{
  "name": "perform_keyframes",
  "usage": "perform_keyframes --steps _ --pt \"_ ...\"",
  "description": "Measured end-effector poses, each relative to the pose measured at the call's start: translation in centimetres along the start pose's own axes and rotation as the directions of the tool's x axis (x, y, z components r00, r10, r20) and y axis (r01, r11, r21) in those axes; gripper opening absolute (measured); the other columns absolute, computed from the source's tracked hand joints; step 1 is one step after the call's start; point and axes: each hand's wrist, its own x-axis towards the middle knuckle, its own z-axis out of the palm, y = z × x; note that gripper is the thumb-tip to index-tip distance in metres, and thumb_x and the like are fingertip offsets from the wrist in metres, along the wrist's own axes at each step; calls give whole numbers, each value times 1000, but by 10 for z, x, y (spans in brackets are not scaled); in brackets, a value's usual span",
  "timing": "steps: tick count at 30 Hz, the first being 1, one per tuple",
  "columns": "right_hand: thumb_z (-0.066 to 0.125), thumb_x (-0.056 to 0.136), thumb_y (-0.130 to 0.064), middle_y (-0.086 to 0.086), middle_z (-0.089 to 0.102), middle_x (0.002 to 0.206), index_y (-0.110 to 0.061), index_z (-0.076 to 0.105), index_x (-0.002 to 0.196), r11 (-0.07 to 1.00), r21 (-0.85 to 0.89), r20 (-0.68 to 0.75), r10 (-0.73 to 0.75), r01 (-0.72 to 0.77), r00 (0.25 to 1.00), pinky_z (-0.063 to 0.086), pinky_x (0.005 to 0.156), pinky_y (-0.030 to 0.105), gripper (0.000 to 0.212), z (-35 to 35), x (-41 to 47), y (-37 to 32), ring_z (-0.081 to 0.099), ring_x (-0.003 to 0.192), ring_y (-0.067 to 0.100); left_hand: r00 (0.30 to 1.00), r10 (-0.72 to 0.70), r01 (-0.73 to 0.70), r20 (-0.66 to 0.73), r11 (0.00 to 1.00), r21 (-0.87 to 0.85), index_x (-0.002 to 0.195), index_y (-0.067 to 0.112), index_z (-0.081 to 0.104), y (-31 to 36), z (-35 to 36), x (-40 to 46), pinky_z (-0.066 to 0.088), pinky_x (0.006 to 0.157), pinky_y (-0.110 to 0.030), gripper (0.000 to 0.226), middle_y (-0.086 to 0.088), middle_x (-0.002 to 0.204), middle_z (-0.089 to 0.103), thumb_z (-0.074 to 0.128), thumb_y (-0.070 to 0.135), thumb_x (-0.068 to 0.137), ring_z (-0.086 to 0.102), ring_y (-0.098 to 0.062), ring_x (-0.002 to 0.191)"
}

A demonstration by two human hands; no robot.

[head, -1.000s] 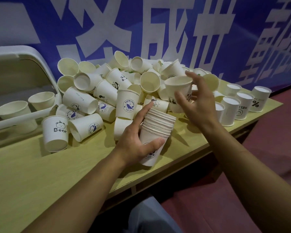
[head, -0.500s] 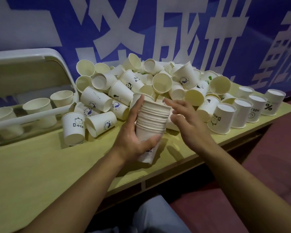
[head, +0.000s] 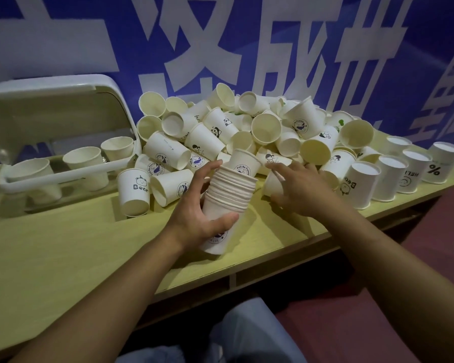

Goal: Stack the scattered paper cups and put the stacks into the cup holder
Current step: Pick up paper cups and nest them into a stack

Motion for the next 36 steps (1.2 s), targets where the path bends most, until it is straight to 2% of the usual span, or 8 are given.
perform_keyframes --steps 4,8,14,18,26,30,33,36 --pt "74 83 -41 4 54 127 -41 38 143 932 361 -132 47 4 990 48 84 38 70 -11 -9 6 57 108 25 1000 2 -2 18 1000 18 135 62 30 3 0 2 48 77 -6 87 16 121 56 74 53 61 60 11 102" --pt "77 85 -35 -5 51 124 -42 41 143 628 774 -257 194 82 947 58 68 29 68 -30 -26 2 62 97 15 997 7 -12 80 998 55 136 66 27 8 1 3 46 78 -4 89 25 125 50 74 56 61 59 14 102" --pt "72 90 -34 -8 57 120 -34 41 145 194 959 -257 293 206 921 58 75 23 64 -41 -39 -39 64 102 6 985 21 -47 170 988 148 137 74 21 9 3 9 47 83 -6 94 36 127 49 76 56 63 58 11 110" --pt "76 82 -44 -1 59 127 -38 43 143 151 962 -262 281 227 923 59 85 32 69 -22 -43 -67 66 104 7 984 48 -79 173 981 179 141 71 18 5 5 12 52 88 -15 97 27 132 53 77 56 65 61 2 111" --pt "48 94 -45 -22 56 130 -33 47 146 323 931 -216 102 173 971 42 86 4 53 9 -47 -65 53 113 -15 993 61 -66 99 996 55 146 68 7 -6 -2 27 55 89 -25 109 24 131 53 77 52 65 62 -4 112" --pt "55 96 -33 -19 61 123 -35 55 138 521 837 -244 86 165 966 48 89 22 43 8 -42 -40 57 105 0 992 74 -77 101 997 18 149 60 18 -14 -12 40 52 90 -21 102 25 129 54 76 46 66 61 -3 113" --pt "67 90 -29 -16 60 128 -33 59 134 839 519 -282 -10 161 959 39 100 35 45 6 -32 -25 47 117 11 996 76 -74 48 996 -39 147 55 23 -25 -21 40 54 89 -24 97 25 122 59 76 44 66 63 -10 111" --pt "68 88 -41 -17 53 142 -39 55 137 969 192 -174 -122 155 977 27 101 41 51 2 -19 -19 34 132 20 997 45 -43 59 998 -35 148 56 22 -34 -29 33 54 86 -21 100 25 121 59 76 47 65 63 -9 110"
